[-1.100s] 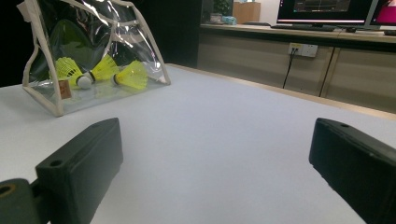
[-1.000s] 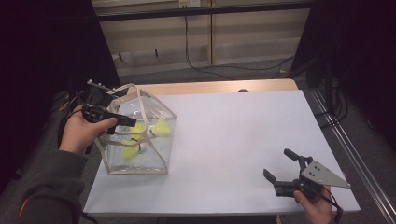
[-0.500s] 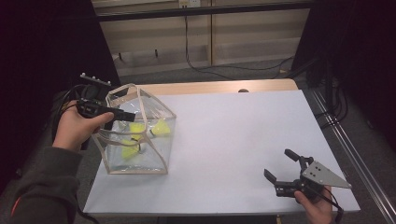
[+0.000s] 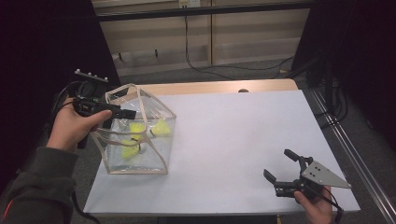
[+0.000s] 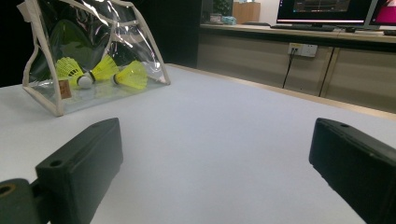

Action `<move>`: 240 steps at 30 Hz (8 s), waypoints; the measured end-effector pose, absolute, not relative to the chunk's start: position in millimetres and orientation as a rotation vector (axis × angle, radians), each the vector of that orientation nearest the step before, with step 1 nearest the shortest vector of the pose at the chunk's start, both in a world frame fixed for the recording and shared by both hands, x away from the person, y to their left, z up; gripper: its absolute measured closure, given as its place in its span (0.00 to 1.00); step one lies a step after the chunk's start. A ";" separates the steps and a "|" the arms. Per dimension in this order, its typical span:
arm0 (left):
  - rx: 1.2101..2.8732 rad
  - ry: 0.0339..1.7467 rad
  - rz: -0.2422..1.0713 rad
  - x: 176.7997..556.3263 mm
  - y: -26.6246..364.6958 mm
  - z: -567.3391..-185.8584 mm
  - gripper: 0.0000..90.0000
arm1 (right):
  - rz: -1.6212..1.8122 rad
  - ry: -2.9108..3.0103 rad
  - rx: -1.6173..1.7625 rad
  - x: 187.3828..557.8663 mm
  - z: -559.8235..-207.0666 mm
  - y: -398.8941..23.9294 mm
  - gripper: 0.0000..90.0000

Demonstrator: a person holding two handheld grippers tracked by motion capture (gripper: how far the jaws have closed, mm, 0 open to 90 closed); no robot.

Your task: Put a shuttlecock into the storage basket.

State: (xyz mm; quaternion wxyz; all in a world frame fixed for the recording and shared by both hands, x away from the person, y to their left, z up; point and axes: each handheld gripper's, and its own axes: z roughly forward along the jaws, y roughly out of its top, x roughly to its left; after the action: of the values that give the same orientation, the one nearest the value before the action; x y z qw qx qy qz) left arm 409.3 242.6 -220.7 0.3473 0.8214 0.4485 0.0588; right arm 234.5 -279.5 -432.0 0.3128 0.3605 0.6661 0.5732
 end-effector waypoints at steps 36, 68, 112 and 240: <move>1.936 0.967 0.163 384.2 250.7 -249.3 0.08 | 1.512 1.756 0.950 233.3 -431.3 -278.3 0.03; 1.882 0.874 0.138 366.8 251.2 -270.0 0.07 | 1.514 1.758 0.951 232.9 -431.3 -277.7 0.03; 1.802 0.779 0.171 344.1 262.5 -286.1 0.13 | 1.512 1.761 0.945 233.1 -431.4 -275.8 0.03; 1.855 0.467 0.003 302.7 172.4 -400.7 0.08 | 1.508 1.768 0.939 231.2 -431.2 -276.1 0.03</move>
State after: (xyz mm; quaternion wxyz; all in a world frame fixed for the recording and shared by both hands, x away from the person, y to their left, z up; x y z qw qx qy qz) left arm 302.7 172.4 -400.7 0.5763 0.7925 0.1996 0.0014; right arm 231.2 -276.1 -431.2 0.3122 0.3560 0.6701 0.5716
